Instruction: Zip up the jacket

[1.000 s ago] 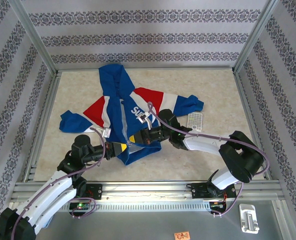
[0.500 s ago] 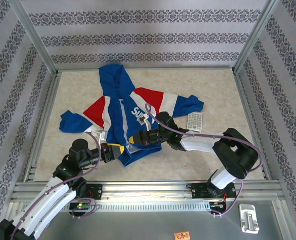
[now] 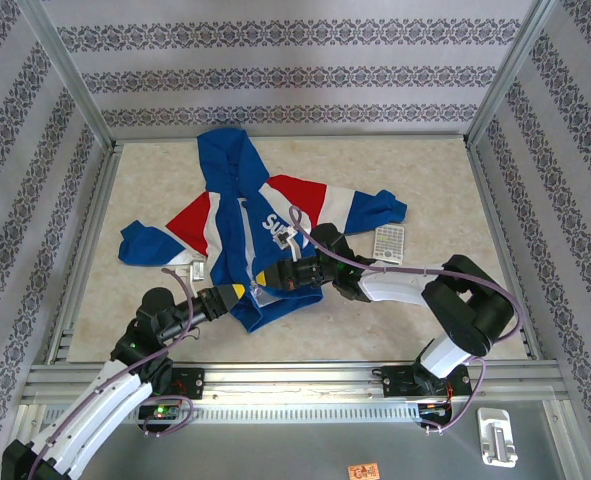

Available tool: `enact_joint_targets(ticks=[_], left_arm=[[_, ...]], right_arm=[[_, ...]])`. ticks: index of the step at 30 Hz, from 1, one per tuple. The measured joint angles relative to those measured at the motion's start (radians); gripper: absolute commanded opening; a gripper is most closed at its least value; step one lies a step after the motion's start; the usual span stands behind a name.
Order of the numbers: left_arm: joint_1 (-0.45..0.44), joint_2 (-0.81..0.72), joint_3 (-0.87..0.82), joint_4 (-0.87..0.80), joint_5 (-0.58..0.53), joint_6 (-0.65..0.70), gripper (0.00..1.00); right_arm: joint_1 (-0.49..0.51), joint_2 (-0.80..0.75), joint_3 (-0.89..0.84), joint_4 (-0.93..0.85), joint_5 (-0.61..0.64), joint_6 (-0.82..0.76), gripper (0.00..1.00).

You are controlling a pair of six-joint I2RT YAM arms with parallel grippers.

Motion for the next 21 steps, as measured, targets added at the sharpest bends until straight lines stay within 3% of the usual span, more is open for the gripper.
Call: enact_joint_targets(ticks=[13, 16, 19, 21], left_arm=[[0.0, 0.082, -0.023, 0.146, 0.018, -0.05, 0.26], [0.0, 0.082, -0.024, 0.151, 0.018, -0.051, 0.27], [0.0, 0.082, -0.024, 0.15, 0.018, -0.053, 0.39], [0.0, 0.082, -0.024, 0.149, 0.016, -0.06, 0.39]], right_arm=[[0.008, 0.034, 0.003, 0.006, 0.0, 0.015, 0.0], [0.008, 0.041, 0.013, 0.01, 0.0, 0.015, 0.0], [0.008, 0.047, 0.016, 0.018, 0.0, 0.017, 0.0], [0.008, 0.05, 0.016, 0.021, 0.0, 0.018, 0.0]])
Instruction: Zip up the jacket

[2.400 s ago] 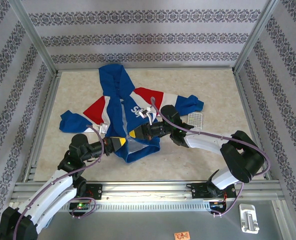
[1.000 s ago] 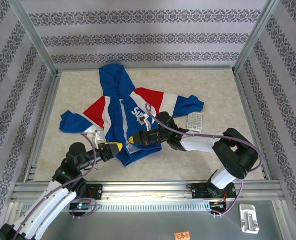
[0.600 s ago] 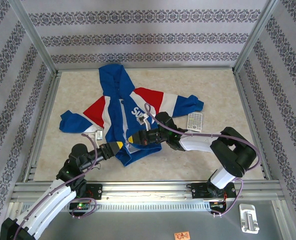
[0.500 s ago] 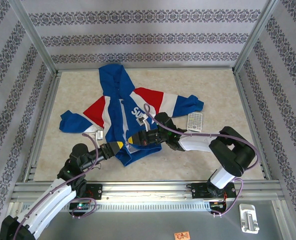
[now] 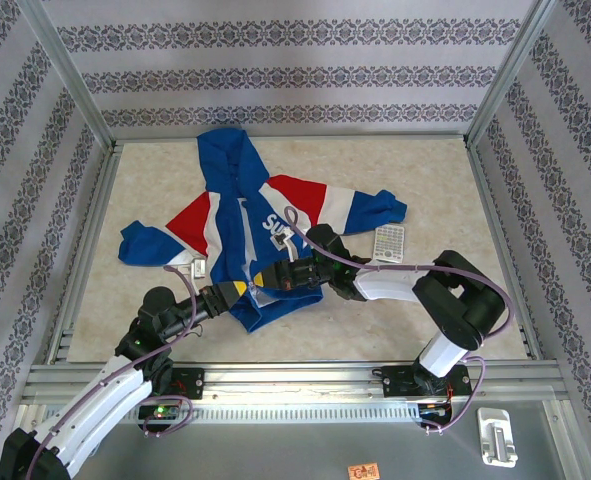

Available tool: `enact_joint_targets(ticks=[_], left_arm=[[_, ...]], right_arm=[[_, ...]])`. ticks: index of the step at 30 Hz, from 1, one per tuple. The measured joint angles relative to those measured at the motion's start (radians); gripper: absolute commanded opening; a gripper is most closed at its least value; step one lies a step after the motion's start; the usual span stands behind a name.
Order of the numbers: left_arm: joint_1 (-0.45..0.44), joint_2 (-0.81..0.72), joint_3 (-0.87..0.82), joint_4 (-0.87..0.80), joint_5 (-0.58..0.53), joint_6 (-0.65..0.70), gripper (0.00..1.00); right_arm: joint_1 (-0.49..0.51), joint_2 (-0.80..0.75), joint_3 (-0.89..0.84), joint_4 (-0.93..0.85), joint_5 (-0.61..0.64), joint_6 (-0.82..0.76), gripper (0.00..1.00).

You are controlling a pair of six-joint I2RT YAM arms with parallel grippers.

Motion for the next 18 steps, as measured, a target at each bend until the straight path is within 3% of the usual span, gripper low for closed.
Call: enact_joint_targets(ticks=[18], left_arm=[[0.0, 0.004, -0.015, 0.014, -0.018, -0.037, 0.29]], right_arm=[[0.0, 0.024, 0.019, 0.016, -0.001, 0.001, 0.0]])
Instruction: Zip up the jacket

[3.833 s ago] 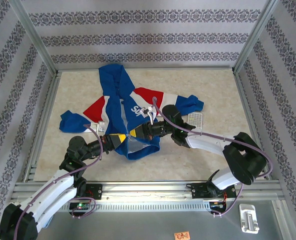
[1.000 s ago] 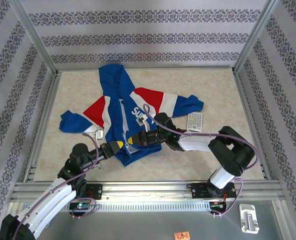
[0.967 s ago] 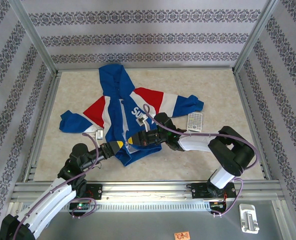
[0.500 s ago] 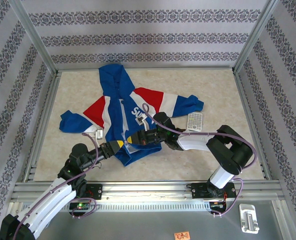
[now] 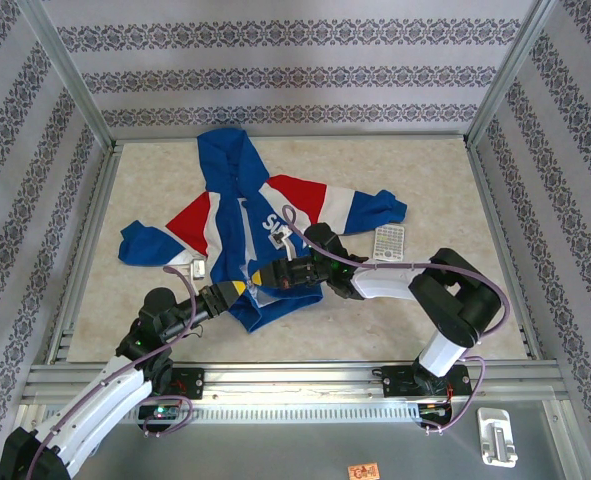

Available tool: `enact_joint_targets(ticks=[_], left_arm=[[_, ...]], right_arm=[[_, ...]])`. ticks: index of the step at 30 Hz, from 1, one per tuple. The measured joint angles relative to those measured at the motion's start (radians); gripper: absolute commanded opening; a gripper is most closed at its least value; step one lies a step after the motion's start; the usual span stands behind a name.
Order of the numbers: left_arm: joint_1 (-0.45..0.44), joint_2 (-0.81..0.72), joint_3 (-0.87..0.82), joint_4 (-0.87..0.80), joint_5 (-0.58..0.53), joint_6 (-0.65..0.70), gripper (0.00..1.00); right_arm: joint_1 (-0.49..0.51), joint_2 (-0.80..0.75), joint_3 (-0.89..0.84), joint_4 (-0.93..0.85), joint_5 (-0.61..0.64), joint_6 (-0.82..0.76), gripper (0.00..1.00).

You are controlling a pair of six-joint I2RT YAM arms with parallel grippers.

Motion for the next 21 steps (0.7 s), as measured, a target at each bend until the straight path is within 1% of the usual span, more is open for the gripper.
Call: enact_joint_targets(ticks=[8, 10, 16, 20, 21], left_arm=[[0.0, 0.027, 0.0, 0.009, 0.0, -0.002, 0.29], [0.0, 0.035, 0.0, 0.009, 0.0, -0.002, 0.25], [0.0, 0.045, 0.0, 0.01, 0.0, 0.0, 0.0], [0.0, 0.045, 0.003, 0.0, 0.001, 0.014, 0.0], [0.0, 0.046, 0.014, -0.023, 0.001, 0.026, 0.0]], right_arm=[[0.006, 0.005, 0.006, 0.01, 0.0, 0.001, 0.0], [0.006, 0.005, 0.006, 0.011, 0.0, 0.004, 0.0], [0.006, 0.005, 0.006, 0.013, 0.0, 0.011, 0.0], [0.006, 0.005, 0.006, 0.013, 0.0, 0.015, 0.0], [0.006, 0.005, 0.006, 0.013, 0.001, 0.015, 0.03]])
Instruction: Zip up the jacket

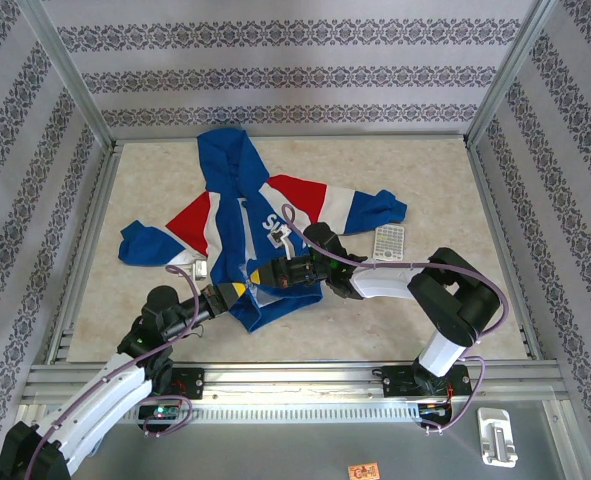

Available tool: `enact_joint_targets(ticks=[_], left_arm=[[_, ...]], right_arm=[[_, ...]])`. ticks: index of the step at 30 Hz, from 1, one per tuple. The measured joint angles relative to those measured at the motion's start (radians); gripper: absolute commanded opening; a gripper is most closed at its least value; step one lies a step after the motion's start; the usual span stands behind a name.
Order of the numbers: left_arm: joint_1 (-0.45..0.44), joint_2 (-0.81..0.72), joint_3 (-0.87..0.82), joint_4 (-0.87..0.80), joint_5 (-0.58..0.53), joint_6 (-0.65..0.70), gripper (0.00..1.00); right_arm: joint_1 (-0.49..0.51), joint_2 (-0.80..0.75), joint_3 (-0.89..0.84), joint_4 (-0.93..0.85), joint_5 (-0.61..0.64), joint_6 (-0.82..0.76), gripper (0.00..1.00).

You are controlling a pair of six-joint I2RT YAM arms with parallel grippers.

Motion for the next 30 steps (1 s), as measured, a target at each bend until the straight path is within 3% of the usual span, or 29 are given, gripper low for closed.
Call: enact_joint_targets(ticks=[5, 9, 15, 20, 26, 30], left_arm=[[0.0, 0.03, 0.121, -0.173, 0.023, 0.088, 0.0], [0.0, 0.089, 0.203, -0.263, 0.061, 0.142, 0.0], [0.0, 0.177, 0.28, -0.361, 0.09, 0.184, 0.0], [0.0, 0.244, 0.348, -0.404, 0.107, 0.202, 0.0], [0.0, 0.314, 0.418, -0.442, 0.114, 0.222, 0.0], [-0.01, 0.337, 0.438, -0.455, 0.114, 0.225, 0.0]], right_arm=[[0.002, -0.018, -0.001, -0.012, 0.009, -0.001, 0.14], [0.005, -0.085, -0.018, -0.026, 0.037, -0.012, 0.33], [0.004, -0.199, -0.066, -0.084, 0.086, -0.054, 0.48], [-0.006, -0.312, -0.104, -0.178, 0.133, -0.103, 0.5], [0.017, -0.425, -0.114, -0.343, 0.23, -0.197, 0.35], [0.088, -0.46, -0.114, -0.43, 0.307, -0.242, 0.35]])
